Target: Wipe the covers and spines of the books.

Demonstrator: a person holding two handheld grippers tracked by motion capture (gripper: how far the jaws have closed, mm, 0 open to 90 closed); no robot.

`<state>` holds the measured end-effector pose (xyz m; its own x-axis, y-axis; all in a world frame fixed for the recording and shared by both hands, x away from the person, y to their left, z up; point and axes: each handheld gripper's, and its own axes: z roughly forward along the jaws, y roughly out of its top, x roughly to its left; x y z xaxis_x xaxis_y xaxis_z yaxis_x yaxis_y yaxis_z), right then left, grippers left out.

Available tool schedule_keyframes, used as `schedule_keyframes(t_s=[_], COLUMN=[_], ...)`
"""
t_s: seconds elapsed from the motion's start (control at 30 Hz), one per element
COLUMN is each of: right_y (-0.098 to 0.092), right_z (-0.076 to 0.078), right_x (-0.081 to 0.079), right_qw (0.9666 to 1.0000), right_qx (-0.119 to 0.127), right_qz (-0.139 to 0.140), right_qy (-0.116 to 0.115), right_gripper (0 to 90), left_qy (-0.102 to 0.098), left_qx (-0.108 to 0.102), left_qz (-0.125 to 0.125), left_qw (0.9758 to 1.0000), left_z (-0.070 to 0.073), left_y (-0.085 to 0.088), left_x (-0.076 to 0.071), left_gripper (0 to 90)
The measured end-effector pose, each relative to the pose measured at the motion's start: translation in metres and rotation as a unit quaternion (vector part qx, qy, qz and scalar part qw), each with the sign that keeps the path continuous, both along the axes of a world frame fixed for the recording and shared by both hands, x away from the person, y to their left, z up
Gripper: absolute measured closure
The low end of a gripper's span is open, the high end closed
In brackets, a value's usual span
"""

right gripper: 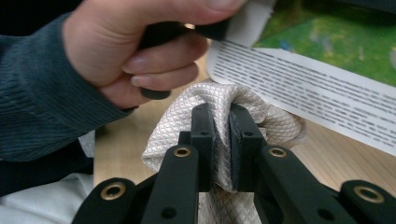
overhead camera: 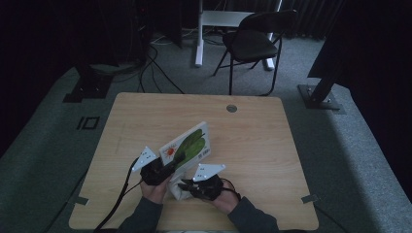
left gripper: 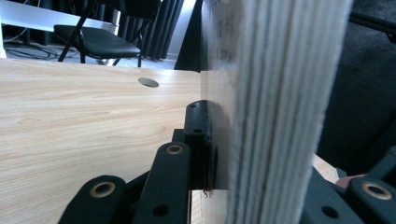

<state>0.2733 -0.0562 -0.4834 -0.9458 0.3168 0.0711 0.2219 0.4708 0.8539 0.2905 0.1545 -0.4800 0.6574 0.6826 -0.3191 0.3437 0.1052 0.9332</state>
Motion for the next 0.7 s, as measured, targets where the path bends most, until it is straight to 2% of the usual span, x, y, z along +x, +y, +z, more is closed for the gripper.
schedule_keyframes(t_s=[0.47, 0.57, 0.7], right_y=[-0.007, -0.013, -0.021], right_z=[0.015, 0.021, 0.029], right_x=[-0.012, -0.012, -0.008], right_qw=[0.9994, 0.9992, 0.9990], right_qx=[0.000, 0.005, 0.016], right_qz=[0.027, 0.024, 0.005], right_qy=[-0.022, -0.031, -0.041], right_gripper=[82.8, 82.7, 82.8], left_qy=[-0.005, -0.005, -0.004], left_qx=[0.005, 0.005, 0.003], left_qz=[0.007, 0.008, 0.006], left_qw=[0.9999, 0.9999, 1.0000], left_z=[0.002, 0.002, 0.001], left_y=[0.003, 0.003, 0.002], left_x=[-0.001, 0.000, -0.001], left_gripper=[79.0, 79.0, 79.0])
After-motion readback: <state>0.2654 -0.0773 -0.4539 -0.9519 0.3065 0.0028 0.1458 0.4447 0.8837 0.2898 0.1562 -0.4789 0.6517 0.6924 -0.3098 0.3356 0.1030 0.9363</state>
